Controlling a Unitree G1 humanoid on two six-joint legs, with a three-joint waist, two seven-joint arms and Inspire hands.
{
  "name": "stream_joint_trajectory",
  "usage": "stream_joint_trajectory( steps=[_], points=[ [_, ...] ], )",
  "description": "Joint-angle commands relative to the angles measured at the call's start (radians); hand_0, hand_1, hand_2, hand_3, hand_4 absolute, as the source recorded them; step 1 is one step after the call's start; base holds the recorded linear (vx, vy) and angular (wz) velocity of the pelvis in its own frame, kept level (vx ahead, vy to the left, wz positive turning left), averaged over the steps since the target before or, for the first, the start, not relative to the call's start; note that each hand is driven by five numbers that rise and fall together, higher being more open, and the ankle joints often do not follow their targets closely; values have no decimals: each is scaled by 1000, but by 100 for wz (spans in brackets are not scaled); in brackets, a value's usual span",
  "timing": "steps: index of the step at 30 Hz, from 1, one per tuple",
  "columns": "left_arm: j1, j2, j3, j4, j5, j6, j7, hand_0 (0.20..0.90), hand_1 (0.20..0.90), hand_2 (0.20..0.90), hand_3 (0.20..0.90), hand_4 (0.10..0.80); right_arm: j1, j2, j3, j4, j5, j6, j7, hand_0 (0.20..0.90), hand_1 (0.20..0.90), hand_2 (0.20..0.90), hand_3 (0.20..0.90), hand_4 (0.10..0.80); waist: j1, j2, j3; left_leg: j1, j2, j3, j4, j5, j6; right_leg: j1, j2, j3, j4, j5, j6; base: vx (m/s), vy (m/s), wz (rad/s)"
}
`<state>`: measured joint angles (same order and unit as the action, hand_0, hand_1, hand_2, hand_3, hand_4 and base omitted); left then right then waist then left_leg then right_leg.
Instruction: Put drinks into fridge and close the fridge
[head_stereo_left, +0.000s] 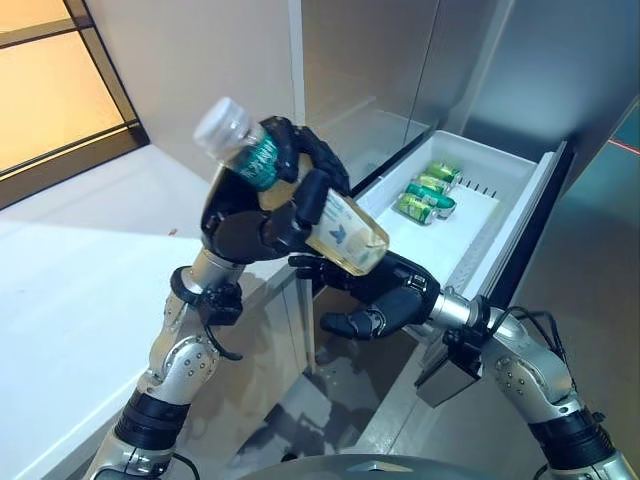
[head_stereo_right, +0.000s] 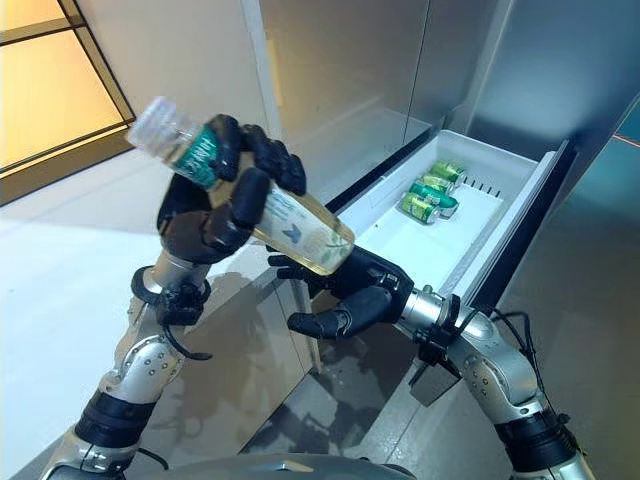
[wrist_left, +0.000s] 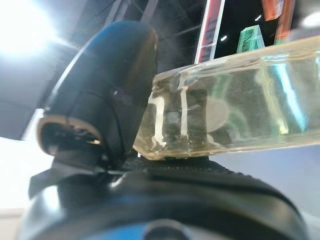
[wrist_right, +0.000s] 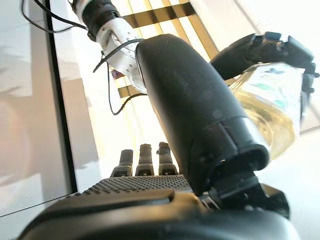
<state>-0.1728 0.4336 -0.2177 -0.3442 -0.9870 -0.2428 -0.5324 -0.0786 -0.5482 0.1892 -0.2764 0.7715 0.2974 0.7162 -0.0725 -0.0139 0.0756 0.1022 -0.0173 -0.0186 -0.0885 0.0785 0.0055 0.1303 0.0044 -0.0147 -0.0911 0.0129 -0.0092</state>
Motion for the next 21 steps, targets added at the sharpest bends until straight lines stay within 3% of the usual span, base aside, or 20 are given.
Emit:
stream_joint_trajectory(
  steps=[1, 6, 15, 21],
  points=[
    [-187, -1, -10, -52, 67, -84, 88, 300, 300, 300, 200, 100, -142, -9, -31, -85, 55, -41, -47, 900, 900, 900, 900, 800, -7, -25, -62, 41, -28, 45, 1, -86, 29, -6, 0, 16, 7, 45, 42, -11, -4, -5],
    [-224, 50, -47, 13, 187, -80, 183, 300, 300, 300, 200, 100, -205, -49, -22, -77, 53, -76, -115, 900, 900, 900, 900, 800, -12, -24, -63, 41, -24, 53, 1, -85, 28, -7, 2, 20, 6, 47, 43, -3, -10, -5],
    [-256, 97, -74, 69, 345, -78, 235, 300, 300, 300, 200, 100, -260, -58, -27, -67, 31, -82, -188, 900, 900, 900, 900, 800, -12, -23, -66, 30, -22, 58, 1, -74, 27, -18, 3, 22, 6, 54, 42, -1, -3, -1],
    [-269, 153, -63, 92, 364, -76, 247, 300, 300, 300, 200, 100, -264, -99, -50, -46, 63, -57, -197, 900, 900, 900, 900, 800, -12, -26, -67, 29, -19, 62, 1, -74, 25, -19, 2, 17, 7, 54, 43, 17, 3, -1]
  ],
)
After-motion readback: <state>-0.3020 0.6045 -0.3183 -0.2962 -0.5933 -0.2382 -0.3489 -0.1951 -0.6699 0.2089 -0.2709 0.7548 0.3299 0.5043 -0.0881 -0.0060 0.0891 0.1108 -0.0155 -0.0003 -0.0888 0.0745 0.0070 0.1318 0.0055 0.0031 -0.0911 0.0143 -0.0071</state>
